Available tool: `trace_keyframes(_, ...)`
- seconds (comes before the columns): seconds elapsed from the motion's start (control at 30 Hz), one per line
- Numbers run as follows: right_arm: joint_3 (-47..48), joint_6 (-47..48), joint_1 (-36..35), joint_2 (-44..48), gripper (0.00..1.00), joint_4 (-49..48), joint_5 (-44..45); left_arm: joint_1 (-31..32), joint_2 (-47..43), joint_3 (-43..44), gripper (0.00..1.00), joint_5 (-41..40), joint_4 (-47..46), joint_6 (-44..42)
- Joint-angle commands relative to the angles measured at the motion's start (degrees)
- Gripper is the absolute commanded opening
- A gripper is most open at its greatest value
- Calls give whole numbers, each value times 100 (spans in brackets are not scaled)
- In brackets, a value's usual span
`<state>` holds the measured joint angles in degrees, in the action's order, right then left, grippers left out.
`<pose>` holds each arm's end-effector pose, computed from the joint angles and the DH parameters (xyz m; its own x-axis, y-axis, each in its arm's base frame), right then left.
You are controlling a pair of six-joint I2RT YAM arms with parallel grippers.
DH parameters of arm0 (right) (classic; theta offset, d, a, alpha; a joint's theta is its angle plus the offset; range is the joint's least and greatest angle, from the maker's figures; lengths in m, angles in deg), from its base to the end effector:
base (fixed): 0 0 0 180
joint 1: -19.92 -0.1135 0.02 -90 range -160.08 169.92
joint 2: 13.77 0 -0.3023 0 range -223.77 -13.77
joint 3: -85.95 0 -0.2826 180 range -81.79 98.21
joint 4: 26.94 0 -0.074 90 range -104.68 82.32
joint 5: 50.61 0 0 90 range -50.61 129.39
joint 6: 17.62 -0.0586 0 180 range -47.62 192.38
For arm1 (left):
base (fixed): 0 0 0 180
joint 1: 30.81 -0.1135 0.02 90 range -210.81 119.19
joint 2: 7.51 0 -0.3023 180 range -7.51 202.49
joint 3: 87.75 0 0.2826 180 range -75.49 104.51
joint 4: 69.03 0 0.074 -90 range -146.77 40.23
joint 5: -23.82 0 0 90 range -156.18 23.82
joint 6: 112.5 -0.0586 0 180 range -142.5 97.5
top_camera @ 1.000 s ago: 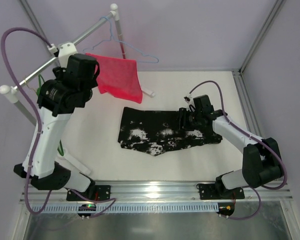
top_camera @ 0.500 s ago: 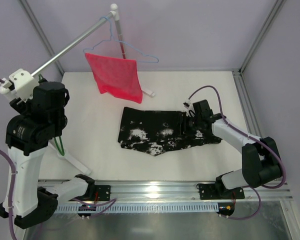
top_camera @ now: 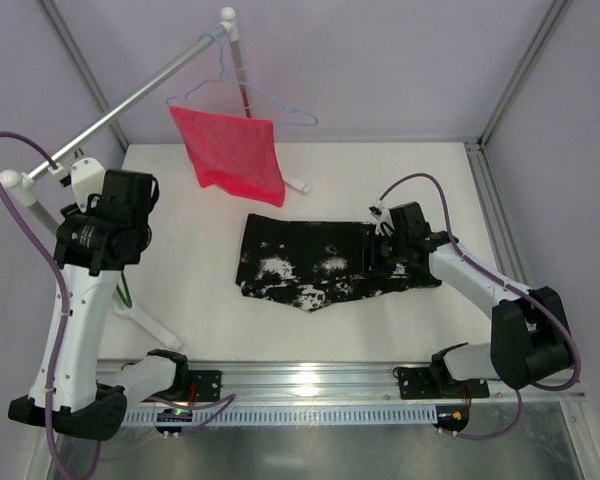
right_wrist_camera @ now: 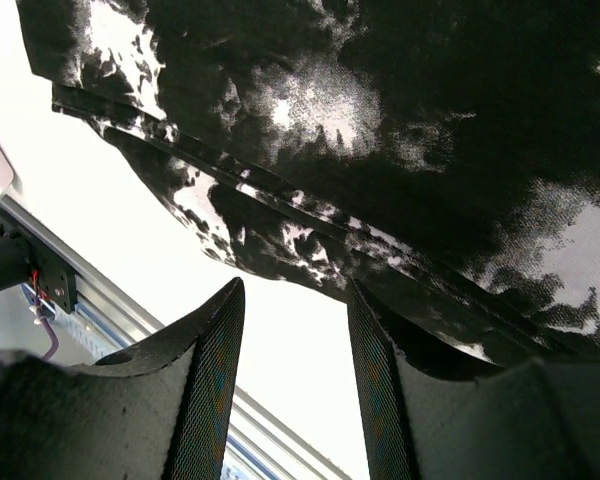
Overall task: Place the trousers on the hanger
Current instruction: Grab a hanger with the left arm
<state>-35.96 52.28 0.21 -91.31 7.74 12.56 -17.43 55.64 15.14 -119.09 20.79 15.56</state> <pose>0.2690 0.1245 0.2122 -0.9054 0.0014 -0.4246 -0.2543 0.7991 0.5448 0.1771 0.0059 0.4800 -0.3665 -0.2950 -0.8824 -0.7422 0.6646 0.0861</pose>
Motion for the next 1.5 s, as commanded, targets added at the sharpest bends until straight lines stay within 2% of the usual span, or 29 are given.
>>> trace_keyframes(0.0,137,129,-25,265,49,87,-68,-143,-93,-2,52,158,251,-202)
trace_keyframes(0.03,155,138,-16,309,49,131,-42,-143,-110,16,49,132,225,-229)
trace_keyframes(0.07,164,146,-25,370,49,175,-24,-143,-119,42,38,79,198,-255)
trace_keyframes(0.17,190,138,-25,476,49,228,2,-143,-207,165,17,113,-73,-492)
trace_keyframes(0.33,304,76,-25,433,49,228,-42,-135,-225,402,1,500,-924,-1457)
trace_keyframes(0.57,445,85,-16,564,49,421,55,-135,-14,902,1,974,-1550,-2364)
trace_keyframes(0.93,507,50,-16,749,49,518,169,-143,399,1571,0,2705,-1648,-2453)
trace_keyframes(1.33,401,32,-25,837,49,492,257,-135,101,1194,0,4032,-1428,-2172)
trace_keyframes(1.47,340,32,-25,889,49,492,310,-126,30,852,0,4157,-1375,-2163)
